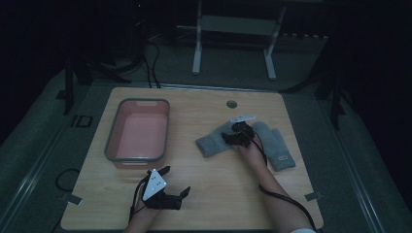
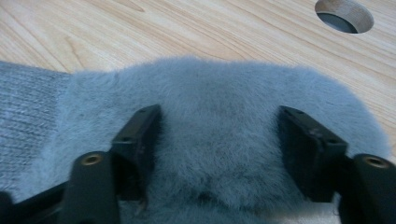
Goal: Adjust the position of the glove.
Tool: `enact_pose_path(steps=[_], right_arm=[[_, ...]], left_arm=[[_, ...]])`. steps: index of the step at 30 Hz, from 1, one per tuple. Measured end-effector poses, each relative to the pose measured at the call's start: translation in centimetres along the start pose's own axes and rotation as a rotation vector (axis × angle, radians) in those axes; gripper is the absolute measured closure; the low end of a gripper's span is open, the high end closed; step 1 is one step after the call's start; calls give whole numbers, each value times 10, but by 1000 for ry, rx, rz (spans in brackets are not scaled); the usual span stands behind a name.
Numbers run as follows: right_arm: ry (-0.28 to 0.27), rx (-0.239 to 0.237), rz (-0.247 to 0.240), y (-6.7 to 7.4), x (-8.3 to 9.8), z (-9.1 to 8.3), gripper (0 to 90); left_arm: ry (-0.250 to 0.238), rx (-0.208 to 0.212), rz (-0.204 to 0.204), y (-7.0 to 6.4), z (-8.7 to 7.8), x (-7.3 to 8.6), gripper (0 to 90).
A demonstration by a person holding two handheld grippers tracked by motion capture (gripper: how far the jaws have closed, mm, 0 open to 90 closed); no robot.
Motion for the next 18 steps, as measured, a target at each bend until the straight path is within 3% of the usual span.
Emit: enact_pose_path(steps=[8,10,12,15,18], right_arm=[[2,-41,-23,3,-2,-1,560],[4,-57,-43,4,-3,-1,696],[8,-67,-62,7,-5,-3,777],[21,-70,-81,7,-8,-5,802],[7,-105,-84,8,-13,-14,837]], left_arm=[[2,-1,-3,0,0,0,7],[2,-1,-2,0,0,0,7],[3,-1,-1,0,0,0,7],[2,-1,-2,1,0,0,7],[1,-1,-5,1,0,0,6]])
Point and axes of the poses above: each handheld gripper's, and its own axes: z roughly forward along the jaws, x roughly out of its underside, y roughly to its left, the point moved 9 cm from there along z, roughly forward along the jaws, and after that the axes turned 10 degrees about -z, right-handed, at the moved point
